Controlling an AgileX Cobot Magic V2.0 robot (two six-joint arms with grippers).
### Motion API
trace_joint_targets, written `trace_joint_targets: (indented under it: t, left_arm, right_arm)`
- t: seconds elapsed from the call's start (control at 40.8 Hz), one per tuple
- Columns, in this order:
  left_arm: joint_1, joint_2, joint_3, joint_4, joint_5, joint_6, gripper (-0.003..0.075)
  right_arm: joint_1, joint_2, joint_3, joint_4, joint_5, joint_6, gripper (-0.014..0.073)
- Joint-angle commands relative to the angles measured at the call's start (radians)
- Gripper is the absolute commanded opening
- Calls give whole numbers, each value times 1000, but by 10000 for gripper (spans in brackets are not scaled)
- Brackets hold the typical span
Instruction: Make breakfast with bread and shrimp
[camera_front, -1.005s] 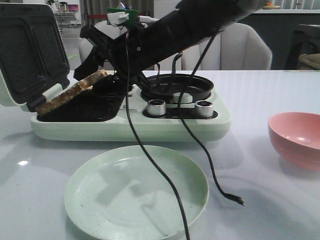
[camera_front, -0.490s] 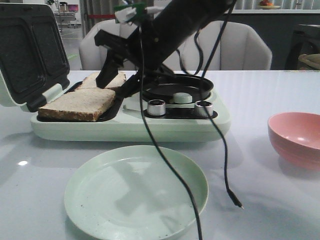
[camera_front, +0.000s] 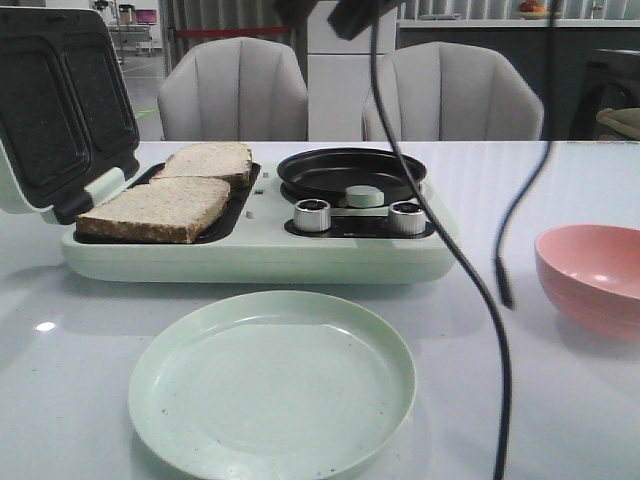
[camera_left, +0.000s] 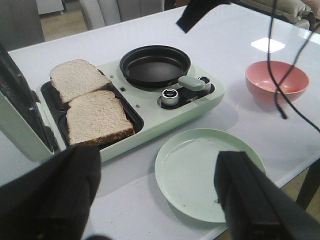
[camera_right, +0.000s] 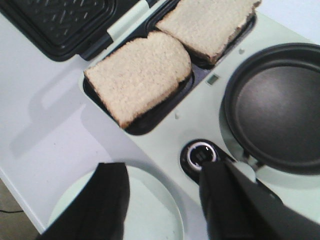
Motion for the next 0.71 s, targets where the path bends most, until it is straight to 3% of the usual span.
trace_joint_targets:
  t: [0.0, 0.368, 0.686]
  left_arm:
    - [0, 6, -27, -13, -80, -1, 531]
    - [0, 6, -27, -13, -72, -1, 531]
    - [0, 34, -27, -17, -40, -1, 531]
  right_arm:
    - [-2, -168, 92, -40, -73, 1, 444]
    - [-4, -745, 625, -152, -85, 24, 444]
    - [-4, -1241, 896, -458, -34, 365, 444]
